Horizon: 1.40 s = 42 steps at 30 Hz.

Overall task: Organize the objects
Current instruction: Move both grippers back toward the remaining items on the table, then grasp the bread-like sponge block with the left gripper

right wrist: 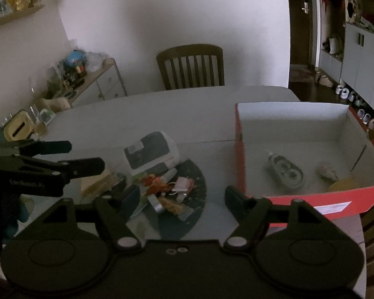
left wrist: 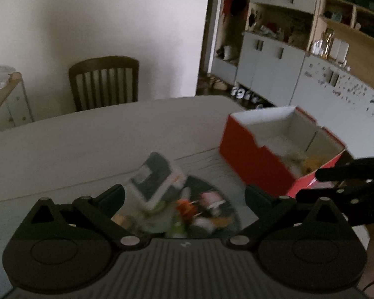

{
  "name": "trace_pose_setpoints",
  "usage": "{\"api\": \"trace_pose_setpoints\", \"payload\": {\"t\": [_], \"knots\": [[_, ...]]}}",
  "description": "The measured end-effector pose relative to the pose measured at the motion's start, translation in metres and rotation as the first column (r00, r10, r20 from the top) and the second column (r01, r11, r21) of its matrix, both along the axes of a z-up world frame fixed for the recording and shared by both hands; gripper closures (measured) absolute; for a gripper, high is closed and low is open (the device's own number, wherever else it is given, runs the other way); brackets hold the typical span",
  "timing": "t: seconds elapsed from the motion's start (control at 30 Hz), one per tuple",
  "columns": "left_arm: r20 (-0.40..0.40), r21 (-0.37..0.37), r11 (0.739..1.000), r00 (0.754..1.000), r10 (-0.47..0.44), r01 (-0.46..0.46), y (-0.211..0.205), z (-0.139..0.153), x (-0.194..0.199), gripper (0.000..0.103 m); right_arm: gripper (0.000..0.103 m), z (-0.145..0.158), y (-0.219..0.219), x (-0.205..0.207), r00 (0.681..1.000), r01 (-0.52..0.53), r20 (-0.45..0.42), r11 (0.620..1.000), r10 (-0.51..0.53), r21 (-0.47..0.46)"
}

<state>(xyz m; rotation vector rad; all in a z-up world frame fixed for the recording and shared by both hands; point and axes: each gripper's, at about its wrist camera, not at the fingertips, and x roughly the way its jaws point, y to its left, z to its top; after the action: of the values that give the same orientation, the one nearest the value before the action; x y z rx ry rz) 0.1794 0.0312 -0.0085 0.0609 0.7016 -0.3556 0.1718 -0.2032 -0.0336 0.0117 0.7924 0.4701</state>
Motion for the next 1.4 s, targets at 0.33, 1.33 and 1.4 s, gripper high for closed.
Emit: {"api": "trace_pose_setpoints", "payload": {"t": [0.33,1.33,1.4], "knots": [[-0.021,0.054,0.998,0.999,0.045,-0.043,0.061,-0.018,0.006,0.0,0.028,-0.027,0.038,-0.005,1.0,-0.005,-0.02,0.998,0.004,-0.065],[-0.403,-0.011,0.906,0.832,0.382,-0.422,0.108,-0.085,0.12,0.0,0.028,-0.079,0.093,0.024,0.991,-0.103,-0.105,0.979,0.085,-0.178],[-0.421,0.015,0.898,0.812,0.404,-0.44,0.105,-0.09,0.126,0.0,0.028,-0.08,0.095,0.026,0.99,-0.11,-0.108,0.978,0.092,-0.177]]}}
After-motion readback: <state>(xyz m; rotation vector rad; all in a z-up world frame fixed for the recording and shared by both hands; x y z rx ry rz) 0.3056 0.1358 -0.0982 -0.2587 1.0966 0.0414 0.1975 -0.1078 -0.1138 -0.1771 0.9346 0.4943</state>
